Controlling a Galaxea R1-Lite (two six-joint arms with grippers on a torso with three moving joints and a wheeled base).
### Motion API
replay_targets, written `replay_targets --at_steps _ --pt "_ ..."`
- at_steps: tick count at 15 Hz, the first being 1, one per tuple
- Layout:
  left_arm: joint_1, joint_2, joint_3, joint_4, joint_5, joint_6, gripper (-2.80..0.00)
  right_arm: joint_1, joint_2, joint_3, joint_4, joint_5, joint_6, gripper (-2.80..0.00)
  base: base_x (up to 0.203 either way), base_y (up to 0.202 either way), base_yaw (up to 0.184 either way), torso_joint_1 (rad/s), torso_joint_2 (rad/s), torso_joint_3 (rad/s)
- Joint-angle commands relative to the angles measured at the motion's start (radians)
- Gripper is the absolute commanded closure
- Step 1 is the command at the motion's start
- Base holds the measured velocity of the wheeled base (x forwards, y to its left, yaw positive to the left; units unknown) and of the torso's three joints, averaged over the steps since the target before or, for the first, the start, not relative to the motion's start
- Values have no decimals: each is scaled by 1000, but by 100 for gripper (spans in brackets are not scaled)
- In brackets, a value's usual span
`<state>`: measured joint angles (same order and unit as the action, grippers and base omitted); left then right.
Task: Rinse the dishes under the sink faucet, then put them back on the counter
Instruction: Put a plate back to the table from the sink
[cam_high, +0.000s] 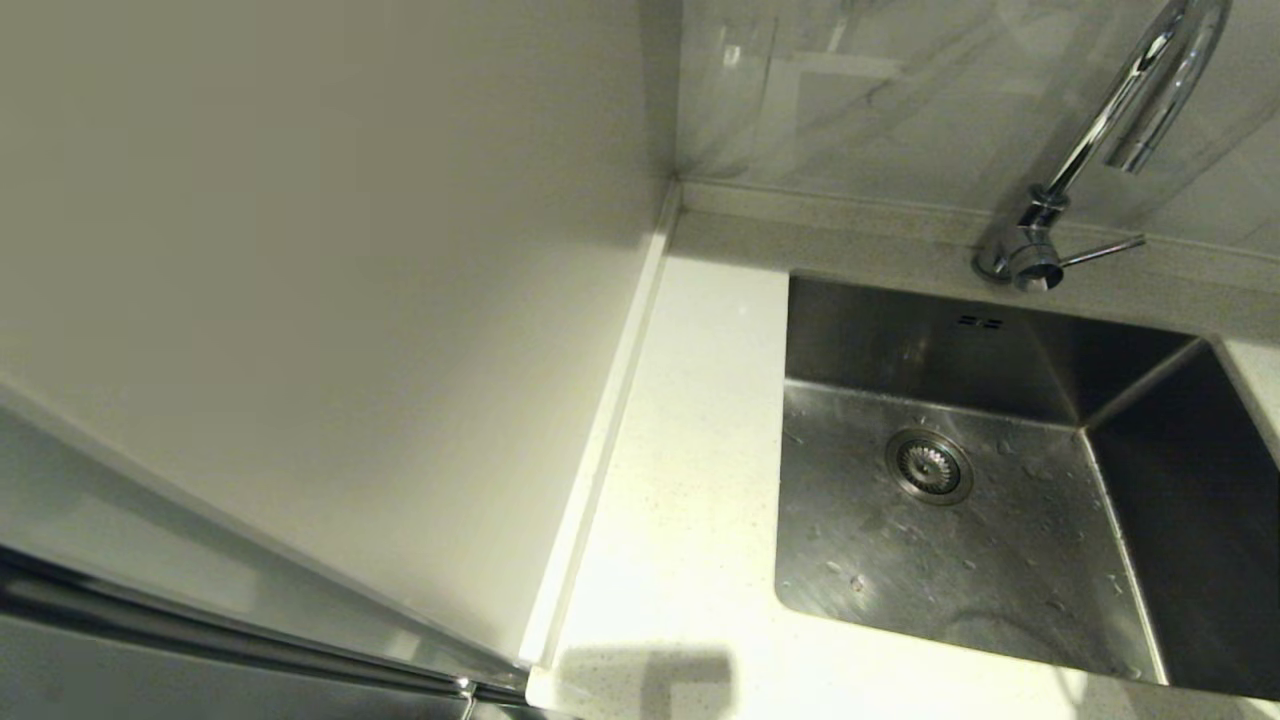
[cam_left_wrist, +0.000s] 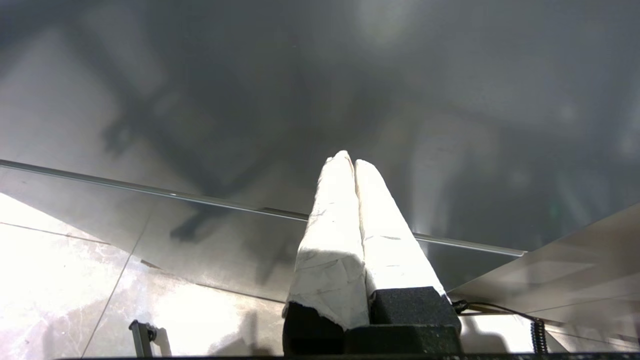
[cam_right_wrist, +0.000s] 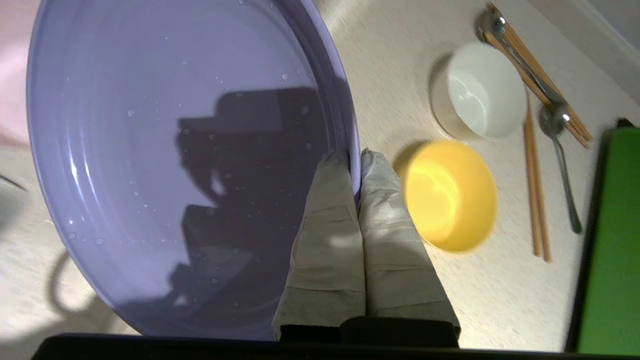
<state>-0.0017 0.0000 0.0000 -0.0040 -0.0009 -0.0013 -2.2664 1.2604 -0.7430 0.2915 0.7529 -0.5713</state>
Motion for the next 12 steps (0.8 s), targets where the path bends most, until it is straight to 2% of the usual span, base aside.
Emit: replay_targets --at_steps 1,4,12 --pt "0 0 3 -1 -1 0 0 -110 65 37 2 38 -106 0 0 0 0 0 0 0" --pt "0 0 2 -1 0 0 0 -148 144 40 1 41 -159 0 0 0 0 0 0 0" --pt "0 -1 3 -1 0 0 0 -150 314 57 -54 28 -219 0 0 0 0 0 0 0"
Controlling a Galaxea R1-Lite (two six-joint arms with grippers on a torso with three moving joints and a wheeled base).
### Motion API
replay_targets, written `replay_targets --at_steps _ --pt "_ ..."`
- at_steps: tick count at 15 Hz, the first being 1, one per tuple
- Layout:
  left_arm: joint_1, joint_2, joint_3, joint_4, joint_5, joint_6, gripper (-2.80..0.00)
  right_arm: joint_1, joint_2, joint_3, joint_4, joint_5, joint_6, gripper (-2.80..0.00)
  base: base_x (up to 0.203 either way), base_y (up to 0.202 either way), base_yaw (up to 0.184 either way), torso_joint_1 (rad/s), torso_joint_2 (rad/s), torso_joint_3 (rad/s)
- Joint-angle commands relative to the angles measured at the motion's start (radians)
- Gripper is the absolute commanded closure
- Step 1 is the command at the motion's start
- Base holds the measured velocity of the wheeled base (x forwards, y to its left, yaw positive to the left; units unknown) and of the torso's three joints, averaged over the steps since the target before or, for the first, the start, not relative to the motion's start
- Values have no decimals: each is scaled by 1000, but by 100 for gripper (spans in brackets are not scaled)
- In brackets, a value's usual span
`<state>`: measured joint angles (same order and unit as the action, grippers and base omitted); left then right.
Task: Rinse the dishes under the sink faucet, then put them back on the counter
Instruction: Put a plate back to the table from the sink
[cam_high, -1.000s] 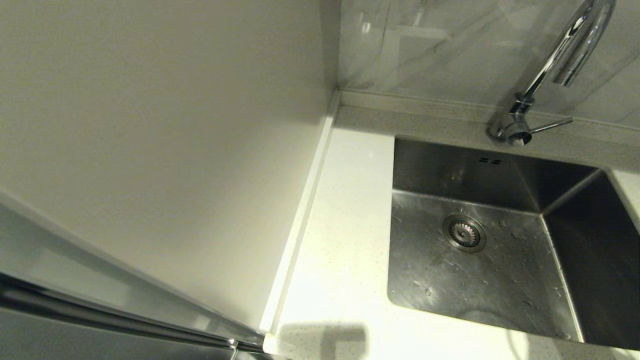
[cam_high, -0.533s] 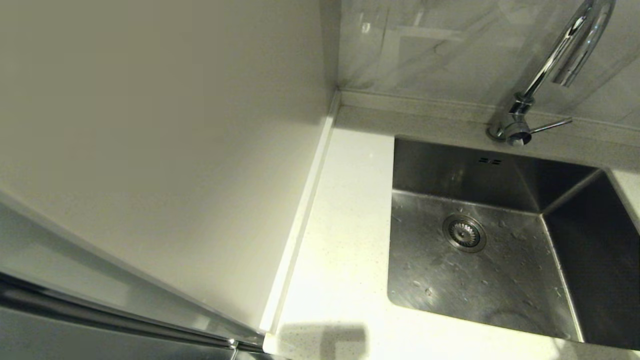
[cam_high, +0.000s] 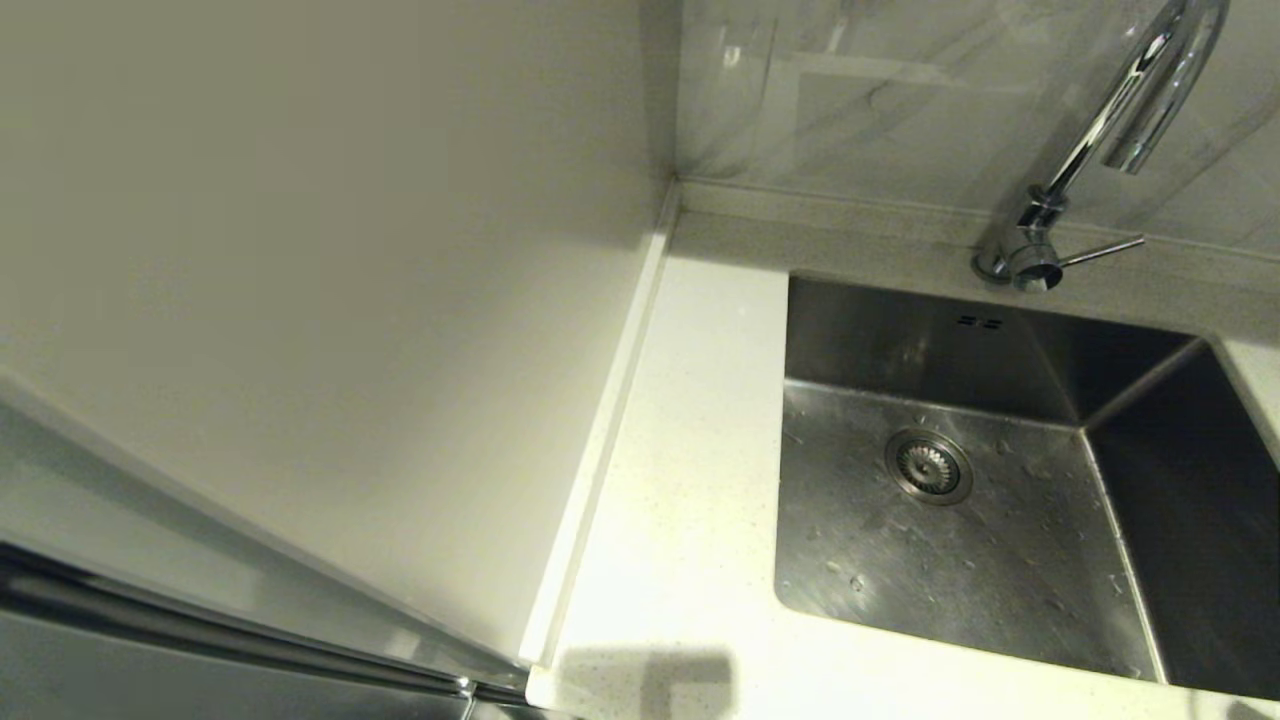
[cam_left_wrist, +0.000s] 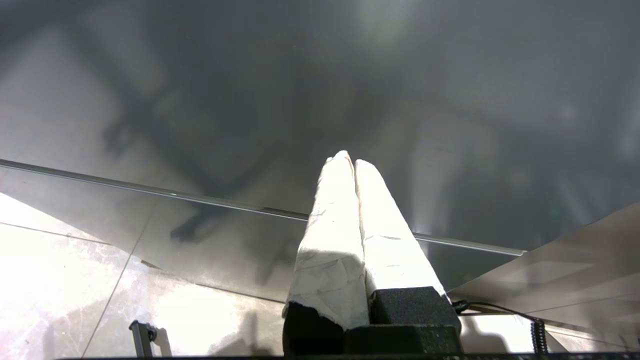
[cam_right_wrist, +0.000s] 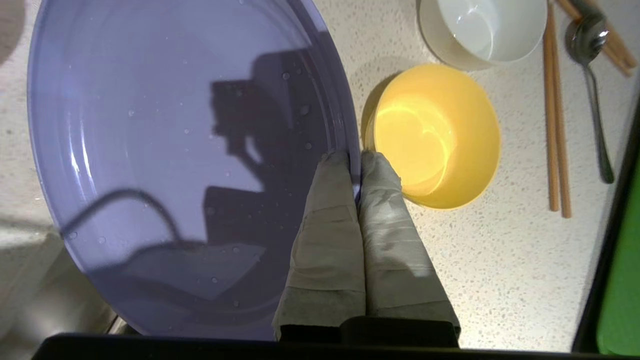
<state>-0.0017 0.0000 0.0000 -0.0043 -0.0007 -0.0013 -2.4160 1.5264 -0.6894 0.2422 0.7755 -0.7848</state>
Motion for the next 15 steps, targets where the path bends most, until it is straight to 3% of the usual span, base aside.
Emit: replay_targets --at_steps 1,3,4,15 --pt "0 0 3 0 0 0 0 0 57 7 -9 5 -5 0 0 0 0 0 0 0" --pt "0 0 3 0 -1 0 0 0 69 25 -15 -11 -10 0 0 0 0 0 0 0" --pt "0 0 3 0 -1 0 0 0 71 38 -29 -16 -16 -280 0 0 0 0 0 0" --pt "0 -1 3 0 0 0 0 0 96 60 -73 -45 -16 -280 0 0 0 0 0 0"
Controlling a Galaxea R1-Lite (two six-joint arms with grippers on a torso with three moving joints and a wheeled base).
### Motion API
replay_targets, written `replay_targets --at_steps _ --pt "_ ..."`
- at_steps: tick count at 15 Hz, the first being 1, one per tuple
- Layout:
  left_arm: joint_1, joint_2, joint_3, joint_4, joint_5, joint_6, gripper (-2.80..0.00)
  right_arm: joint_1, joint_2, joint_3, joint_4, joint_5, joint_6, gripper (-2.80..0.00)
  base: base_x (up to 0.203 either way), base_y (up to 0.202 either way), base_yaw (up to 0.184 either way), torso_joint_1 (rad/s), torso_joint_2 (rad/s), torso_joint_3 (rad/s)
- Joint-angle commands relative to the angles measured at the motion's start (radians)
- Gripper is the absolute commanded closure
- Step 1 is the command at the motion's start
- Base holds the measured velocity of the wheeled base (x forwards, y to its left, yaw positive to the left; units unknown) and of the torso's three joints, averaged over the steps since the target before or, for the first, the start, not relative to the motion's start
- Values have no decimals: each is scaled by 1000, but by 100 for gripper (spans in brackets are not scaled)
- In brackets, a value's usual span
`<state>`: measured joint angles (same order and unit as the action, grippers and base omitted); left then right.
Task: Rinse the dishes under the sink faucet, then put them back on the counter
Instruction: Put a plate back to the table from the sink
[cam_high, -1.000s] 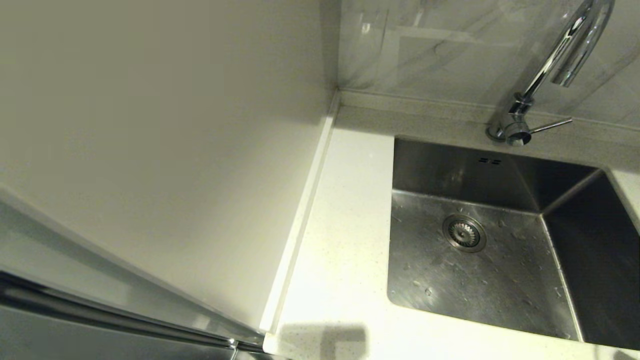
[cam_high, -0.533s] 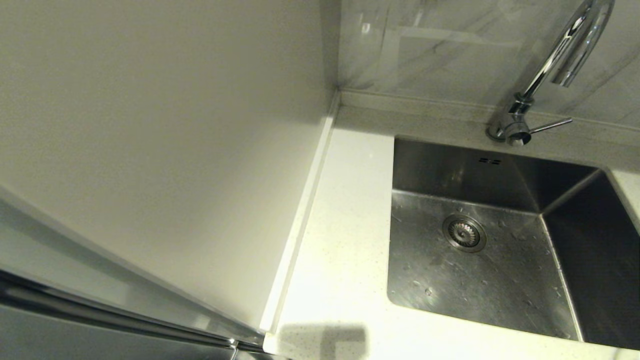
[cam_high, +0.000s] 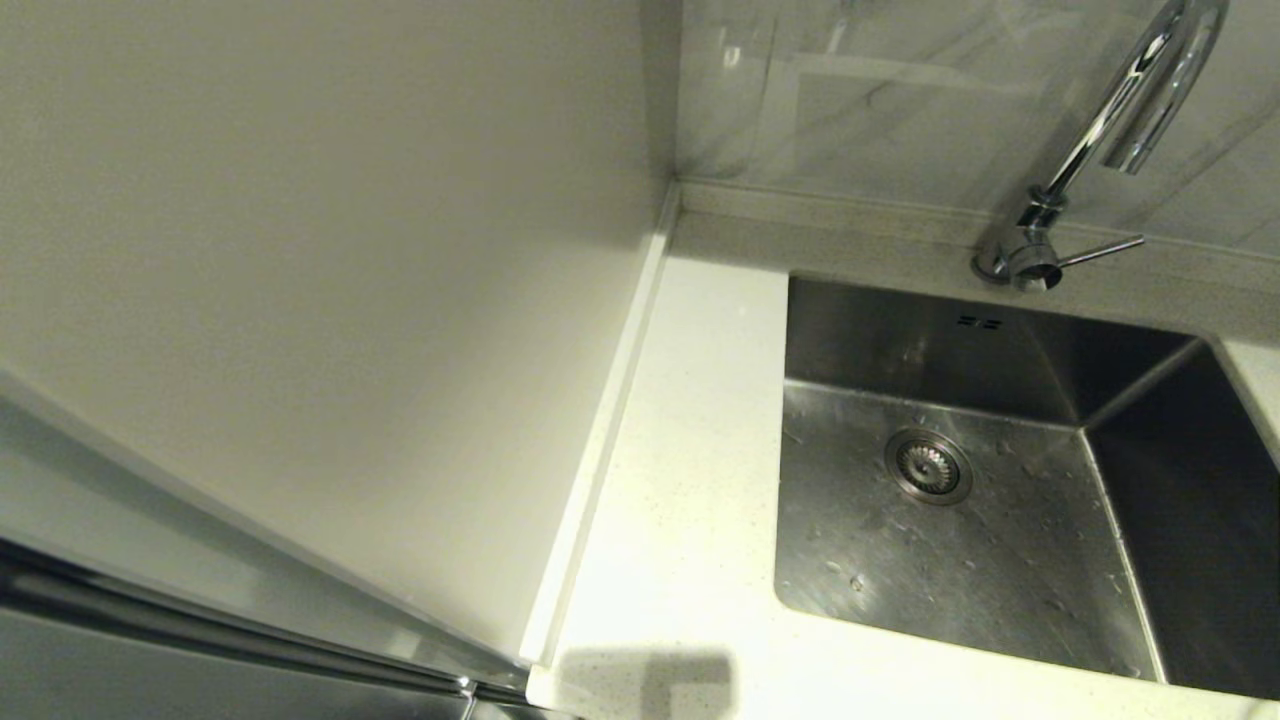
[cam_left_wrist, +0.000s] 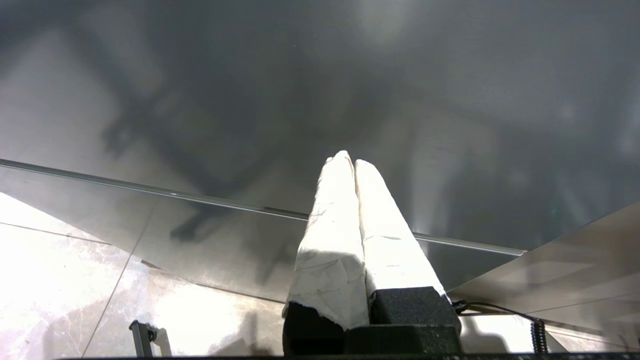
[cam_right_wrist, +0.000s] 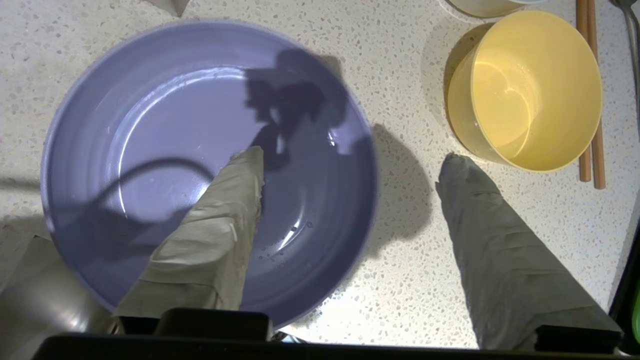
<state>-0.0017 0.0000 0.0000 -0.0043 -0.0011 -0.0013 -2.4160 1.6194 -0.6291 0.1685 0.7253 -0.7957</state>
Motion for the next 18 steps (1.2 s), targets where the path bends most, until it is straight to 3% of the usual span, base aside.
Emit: replay_targets --at_steps 1,6,8,11,14,15,18 --pt "0 -1 3 0 0 0 0 0 1 -1 0 5 -3 -280 0 0 0 0 0 0" --pt "0 0 3 0 0 0 0 20 -82 6 8 19 -3 -280 0 0 0 0 0 0" --pt "0 0 3 0 1 0 0 104 -184 8 54 51 1 -280 0 0 0 0 0 0" --pt "0 0 3 0 0 0 0 333 -361 -6 224 70 21 -280 0 0 0 0 0 0" --pt "0 -1 3 0 0 0 0 622 -533 -77 488 73 113 -280 0 0 0 0 0 0" --pt "0 0 3 0 0 0 0 723 -582 -137 622 72 145 0 0 0 0 0 0 0" --pt "0 -2 3 0 0 0 0 978 -677 -363 926 67 267 0 0 0 0 0 0 0"
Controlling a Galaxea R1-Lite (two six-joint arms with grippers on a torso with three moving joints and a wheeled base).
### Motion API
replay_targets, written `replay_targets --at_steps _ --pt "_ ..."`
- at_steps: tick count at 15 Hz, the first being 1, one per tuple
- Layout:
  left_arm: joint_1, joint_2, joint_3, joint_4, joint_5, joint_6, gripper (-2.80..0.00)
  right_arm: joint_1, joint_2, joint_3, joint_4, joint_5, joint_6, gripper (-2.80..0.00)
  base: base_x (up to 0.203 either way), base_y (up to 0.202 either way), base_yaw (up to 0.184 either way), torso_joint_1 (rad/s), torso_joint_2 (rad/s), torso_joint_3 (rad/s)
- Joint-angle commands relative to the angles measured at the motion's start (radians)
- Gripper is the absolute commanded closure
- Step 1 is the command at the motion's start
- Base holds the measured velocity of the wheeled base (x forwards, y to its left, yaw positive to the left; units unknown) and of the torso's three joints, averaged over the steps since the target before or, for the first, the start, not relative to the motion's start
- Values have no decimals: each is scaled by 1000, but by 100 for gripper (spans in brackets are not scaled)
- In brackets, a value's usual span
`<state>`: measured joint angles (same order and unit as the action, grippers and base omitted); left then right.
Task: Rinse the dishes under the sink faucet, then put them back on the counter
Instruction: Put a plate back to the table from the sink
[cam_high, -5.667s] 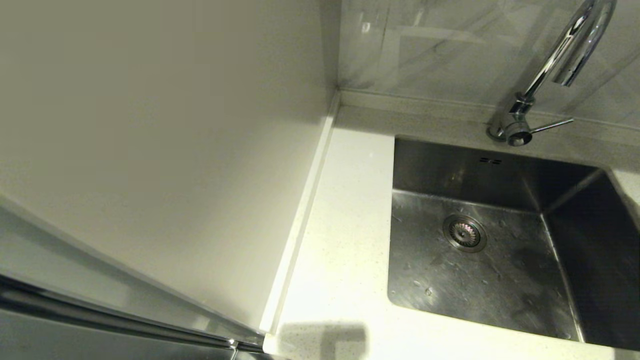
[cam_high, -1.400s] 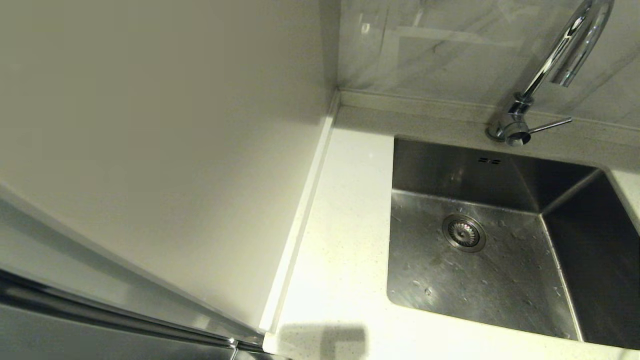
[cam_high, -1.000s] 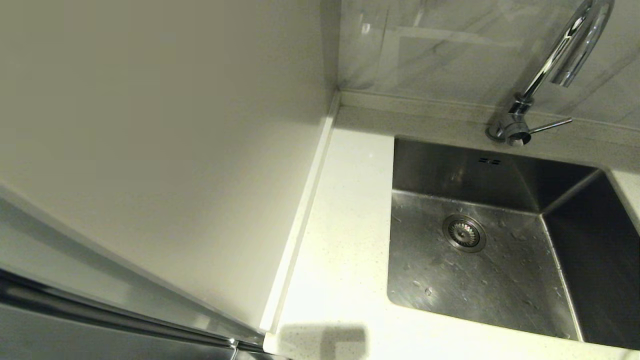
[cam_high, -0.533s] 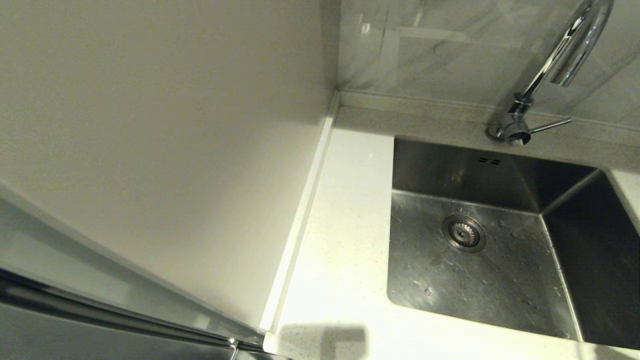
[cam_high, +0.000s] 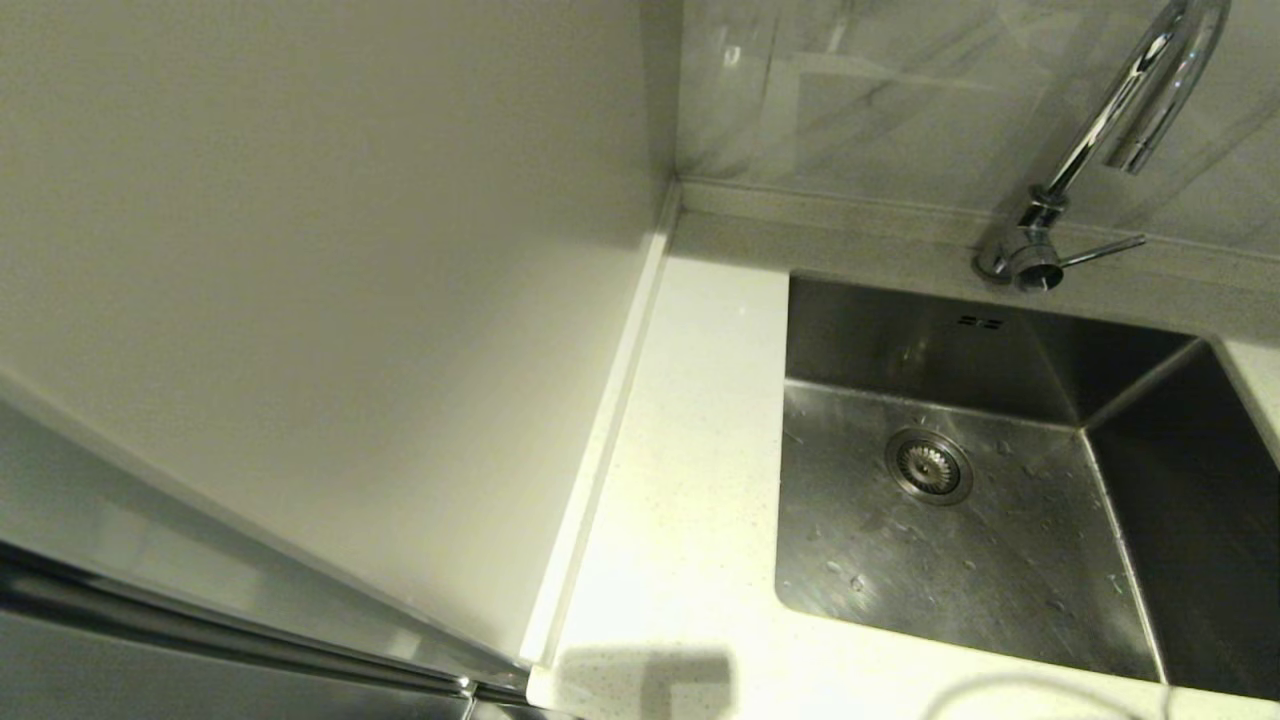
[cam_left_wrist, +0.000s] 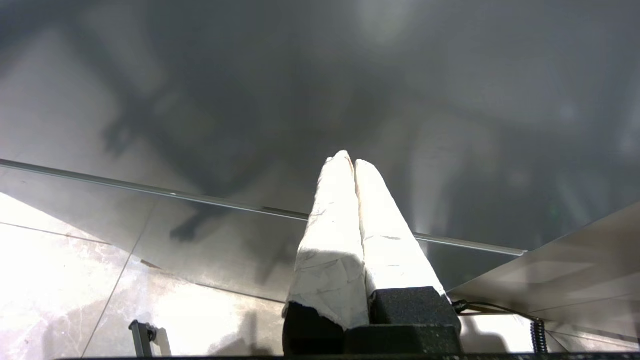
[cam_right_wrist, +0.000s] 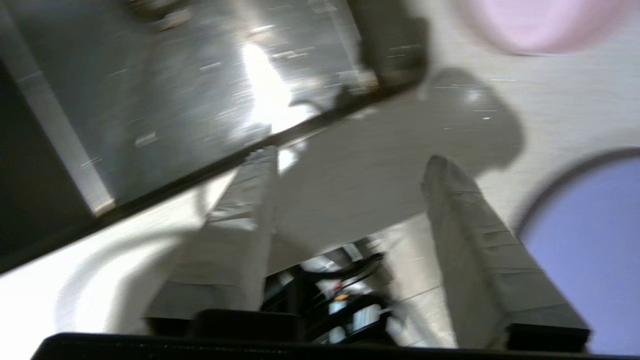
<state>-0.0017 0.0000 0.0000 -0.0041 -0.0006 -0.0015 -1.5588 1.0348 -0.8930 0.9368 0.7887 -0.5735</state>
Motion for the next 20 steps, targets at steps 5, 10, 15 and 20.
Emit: replay_targets --at_steps 5,10,15,20 --pt "0 -1 3 -1 0 0 0 606 -140 -300 230 -119 486 0 0 0 0 0 0 0" --pt "0 0 3 -1 0 0 0 1289 -271 -455 231 -660 824 0 0 0 0 0 0 0" --pt "0 0 3 -1 0 0 0 1507 -531 -513 179 -1182 878 0 0 0 0 0 0 0" --pt "0 0 3 -1 -1 0 0 1521 -783 -408 131 -1160 705 0 0 0 0 0 0 0"
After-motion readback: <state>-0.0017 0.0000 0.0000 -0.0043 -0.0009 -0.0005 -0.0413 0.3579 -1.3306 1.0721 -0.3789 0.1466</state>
